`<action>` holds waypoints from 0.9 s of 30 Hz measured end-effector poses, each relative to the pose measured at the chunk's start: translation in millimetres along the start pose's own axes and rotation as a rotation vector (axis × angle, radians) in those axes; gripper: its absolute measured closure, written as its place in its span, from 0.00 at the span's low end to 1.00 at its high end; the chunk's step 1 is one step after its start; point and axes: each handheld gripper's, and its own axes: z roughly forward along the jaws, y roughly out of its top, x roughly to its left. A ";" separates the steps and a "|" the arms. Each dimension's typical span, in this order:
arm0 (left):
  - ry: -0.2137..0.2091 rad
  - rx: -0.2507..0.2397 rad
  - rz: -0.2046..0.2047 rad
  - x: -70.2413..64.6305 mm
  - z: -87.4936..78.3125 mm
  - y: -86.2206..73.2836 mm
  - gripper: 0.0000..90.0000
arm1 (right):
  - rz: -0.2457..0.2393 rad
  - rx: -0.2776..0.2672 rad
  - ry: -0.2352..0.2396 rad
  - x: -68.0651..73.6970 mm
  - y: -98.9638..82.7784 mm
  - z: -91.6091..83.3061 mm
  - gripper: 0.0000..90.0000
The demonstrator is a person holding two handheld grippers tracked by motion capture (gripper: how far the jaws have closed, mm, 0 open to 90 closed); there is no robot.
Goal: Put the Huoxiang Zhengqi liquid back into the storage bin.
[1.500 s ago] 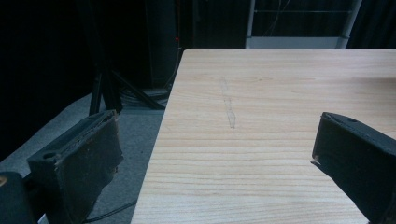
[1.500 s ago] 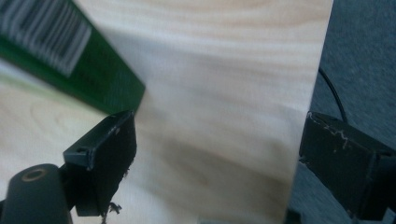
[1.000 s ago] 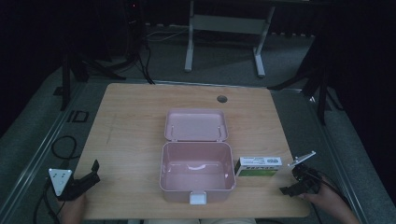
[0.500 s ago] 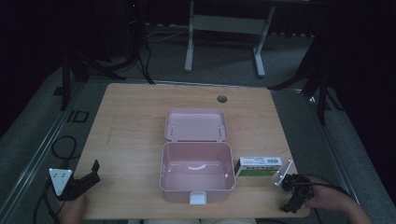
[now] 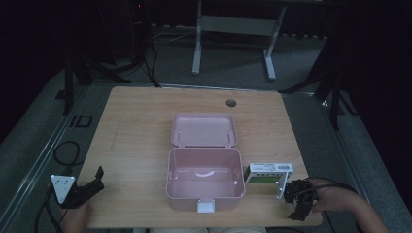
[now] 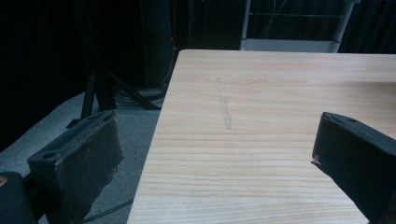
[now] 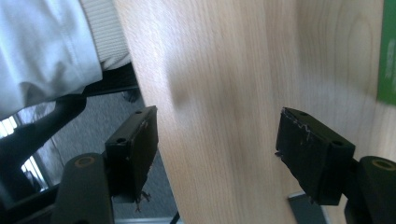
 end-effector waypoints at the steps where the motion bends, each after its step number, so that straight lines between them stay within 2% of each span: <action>1: 0.000 0.000 0.000 0.0 0.0 0.0 0.02 | -0.013 0.009 -0.001 0.5 3.3 -1.8 0.34; 2: 0.000 0.001 0.000 0.1 0.0 0.0 0.02 | -0.042 0.025 -0.007 2.1 10.4 -5.0 0.34; 9: -0.003 0.002 0.000 0.2 0.1 0.0 0.02 | -0.102 0.052 -0.005 7.7 32.3 -18.6 0.35; 13: -0.005 -0.001 -0.003 0.4 -0.2 0.0 0.02 | -0.133 0.047 -0.038 8.9 42.6 -31.5 0.34; 16: -0.006 -0.002 -0.006 0.6 -0.1 0.1 0.02 | -0.157 0.020 -0.098 7.3 46.1 -46.3 0.33; 19: -0.006 0.000 0.000 0.3 -0.1 0.0 0.02 | -0.167 0.002 -0.135 1.7 46.8 -62.2 0.33; 20: -0.006 0.000 0.000 0.3 -0.1 0.0 0.02 | -0.161 -0.010 -0.158 -5.5 46.5 -71.1 0.34; 21: -0.005 0.001 -0.001 0.3 -0.1 0.0 0.02 | -0.161 -0.010 -0.158 -5.5 46.5 -71.1 0.34; 23: -0.006 0.000 -0.002 0.4 -0.2 0.0 0.02 | -0.154 -0.013 -0.180 -14.2 45.7 -78.4 0.34; 24: -0.006 0.000 -0.002 0.3 -0.1 0.0 0.02 | -0.159 -0.017 -0.209 -18.4 45.2 -81.2 0.34; 27: -0.008 0.002 0.001 0.4 0.0 0.1 0.02 | -0.138 -0.009 -0.219 -34.1 45.3 -85.2 0.36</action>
